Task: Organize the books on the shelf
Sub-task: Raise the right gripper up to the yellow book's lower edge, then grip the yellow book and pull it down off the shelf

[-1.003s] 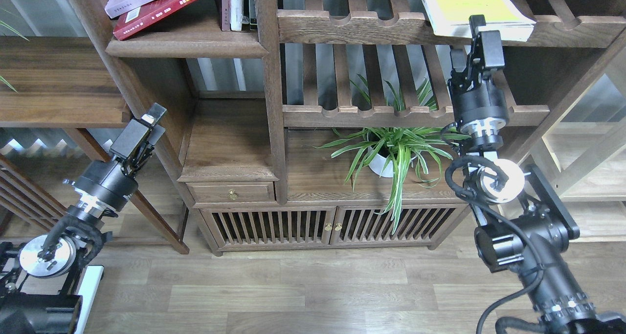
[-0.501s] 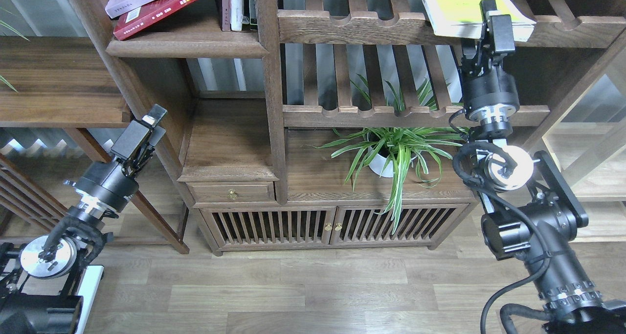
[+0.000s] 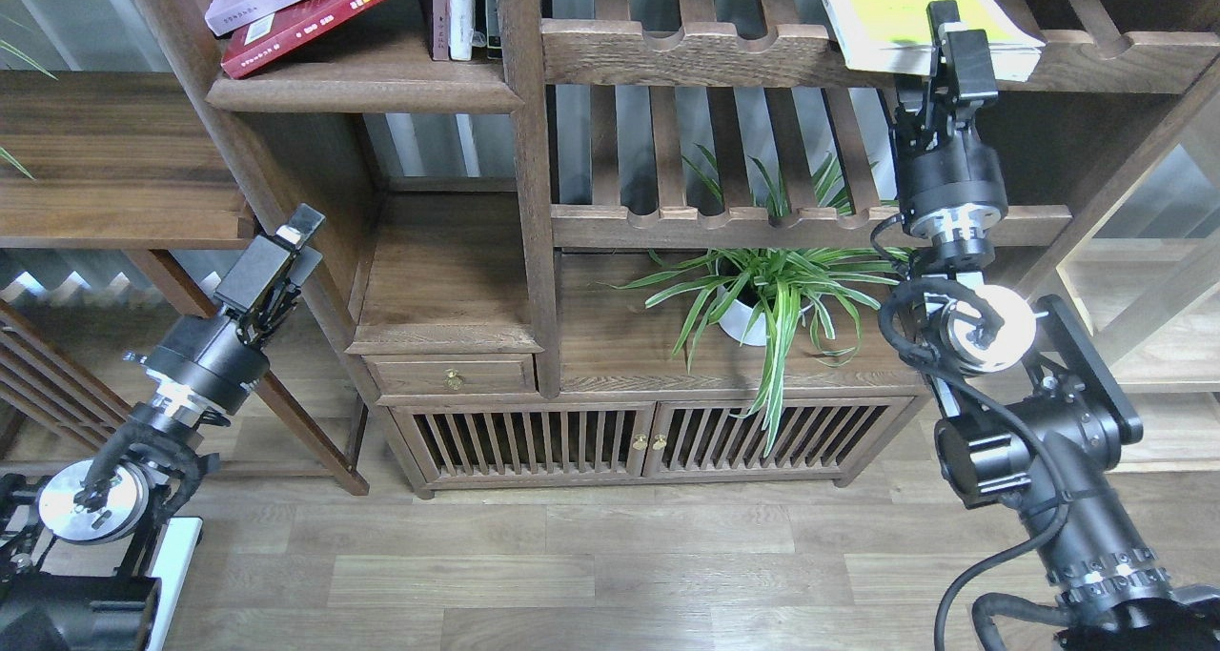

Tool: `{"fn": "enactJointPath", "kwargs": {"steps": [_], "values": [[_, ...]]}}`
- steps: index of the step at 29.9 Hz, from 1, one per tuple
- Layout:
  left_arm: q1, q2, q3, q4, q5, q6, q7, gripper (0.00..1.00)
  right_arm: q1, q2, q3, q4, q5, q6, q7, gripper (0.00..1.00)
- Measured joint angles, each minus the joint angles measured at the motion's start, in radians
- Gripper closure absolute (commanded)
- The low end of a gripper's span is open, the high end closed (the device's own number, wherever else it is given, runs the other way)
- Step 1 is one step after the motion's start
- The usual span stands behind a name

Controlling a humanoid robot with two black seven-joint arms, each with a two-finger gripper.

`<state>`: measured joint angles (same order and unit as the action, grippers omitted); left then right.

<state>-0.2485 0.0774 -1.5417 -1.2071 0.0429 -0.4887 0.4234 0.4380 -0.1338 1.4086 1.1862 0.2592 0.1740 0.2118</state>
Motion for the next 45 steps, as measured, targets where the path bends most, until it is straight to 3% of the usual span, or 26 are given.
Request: {"fn": "enactJointPath", "kwargs": {"steps": [7, 15, 25, 45], "values": [[0.002, 0.0, 0.0, 0.0, 0.0, 0.0, 0.0, 0.01, 0.001, 0.006, 0.004, 0.0, 0.001, 0.0, 0.006, 0.76], [0.003, -0.001, 0.0, 0.0, 0.0, 0.0, 0.0, 0.01, 0.002, 0.001, 0.004, -0.001, 0.002, 0.003, 0.006, 0.95], [0.003, -0.001, 0.0, -0.003, 0.0, 0.0, 0.0, 0.01, -0.007, -0.009, 0.03, 0.023, 0.005, 0.024, 0.007, 0.95], [-0.028, 0.0, 0.019, 0.023, -0.021, 0.0, -0.001, 0.01, -0.213, -0.031, 0.012, 0.126, 0.011, 0.308, -0.001, 0.96]]}}
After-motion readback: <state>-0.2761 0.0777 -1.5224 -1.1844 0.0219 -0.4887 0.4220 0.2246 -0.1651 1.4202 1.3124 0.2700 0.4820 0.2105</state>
